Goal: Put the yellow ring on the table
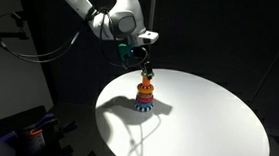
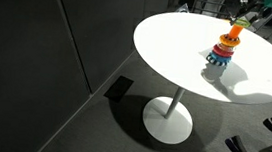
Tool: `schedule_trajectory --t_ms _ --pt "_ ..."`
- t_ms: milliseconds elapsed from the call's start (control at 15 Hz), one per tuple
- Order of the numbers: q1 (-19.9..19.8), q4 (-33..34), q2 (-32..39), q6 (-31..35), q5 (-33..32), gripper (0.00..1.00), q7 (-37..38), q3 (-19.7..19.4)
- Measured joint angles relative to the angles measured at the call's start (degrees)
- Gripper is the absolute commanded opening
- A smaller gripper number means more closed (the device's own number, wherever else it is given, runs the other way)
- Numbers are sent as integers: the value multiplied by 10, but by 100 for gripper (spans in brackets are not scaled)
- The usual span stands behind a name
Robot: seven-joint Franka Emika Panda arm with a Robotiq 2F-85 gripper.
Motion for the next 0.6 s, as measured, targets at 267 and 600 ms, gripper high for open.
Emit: schedule_trajectory --t_ms 267,600 --pt "-6 -8 -42 -35 1 49 -8 19" --pt "-18 -44 -85 -50 8 49 -32 46"
